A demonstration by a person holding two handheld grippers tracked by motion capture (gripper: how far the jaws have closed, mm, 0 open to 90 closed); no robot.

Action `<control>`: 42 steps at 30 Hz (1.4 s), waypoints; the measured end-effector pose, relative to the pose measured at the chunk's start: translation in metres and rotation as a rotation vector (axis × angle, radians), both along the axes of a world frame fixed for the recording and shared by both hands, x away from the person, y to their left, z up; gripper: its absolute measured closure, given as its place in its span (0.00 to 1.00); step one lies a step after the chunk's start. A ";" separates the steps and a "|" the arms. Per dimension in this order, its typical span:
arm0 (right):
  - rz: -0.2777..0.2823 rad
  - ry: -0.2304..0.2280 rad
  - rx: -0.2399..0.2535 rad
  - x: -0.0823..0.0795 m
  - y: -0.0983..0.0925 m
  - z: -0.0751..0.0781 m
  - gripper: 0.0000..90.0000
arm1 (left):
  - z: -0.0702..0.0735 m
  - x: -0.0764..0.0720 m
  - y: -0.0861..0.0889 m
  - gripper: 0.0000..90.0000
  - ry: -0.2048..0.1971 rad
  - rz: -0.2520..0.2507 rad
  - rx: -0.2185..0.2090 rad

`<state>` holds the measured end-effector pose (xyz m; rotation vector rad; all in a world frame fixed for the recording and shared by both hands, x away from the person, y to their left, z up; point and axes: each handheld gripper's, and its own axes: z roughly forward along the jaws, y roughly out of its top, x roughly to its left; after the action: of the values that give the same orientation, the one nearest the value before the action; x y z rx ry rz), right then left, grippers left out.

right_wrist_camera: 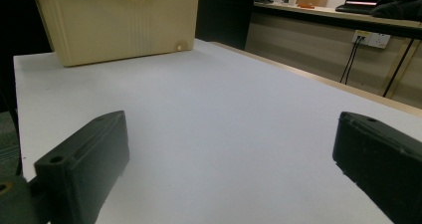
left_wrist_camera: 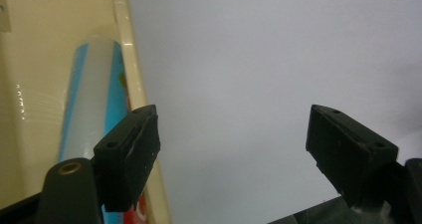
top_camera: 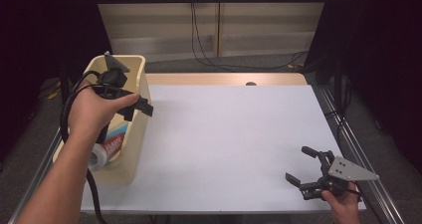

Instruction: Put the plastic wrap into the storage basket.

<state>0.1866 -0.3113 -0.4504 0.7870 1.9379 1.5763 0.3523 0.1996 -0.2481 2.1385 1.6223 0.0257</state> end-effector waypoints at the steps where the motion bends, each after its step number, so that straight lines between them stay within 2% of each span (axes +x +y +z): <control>1: 0.000 0.000 -0.001 0.000 0.000 0.000 0.01 | 0.000 0.000 -0.002 0.24 0.000 -0.002 -0.003; 12: 0.002 -0.001 -0.002 0.000 0.000 0.000 0.01 | -0.003 0.001 -0.027 0.22 0.006 -0.053 -0.006; 25: 0.005 -0.004 -0.003 0.000 0.000 0.000 0.01 | -0.025 0.004 -0.057 0.22 0.020 -0.103 -0.024; 42: 0.011 -0.004 -0.005 0.000 0.000 0.000 0.01 | -0.051 0.003 -0.076 0.21 0.047 -0.158 -0.018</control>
<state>0.1868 -0.3110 -0.4501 0.7714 1.9460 1.5775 0.3553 0.1232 -0.2996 2.2628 1.4679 -0.0891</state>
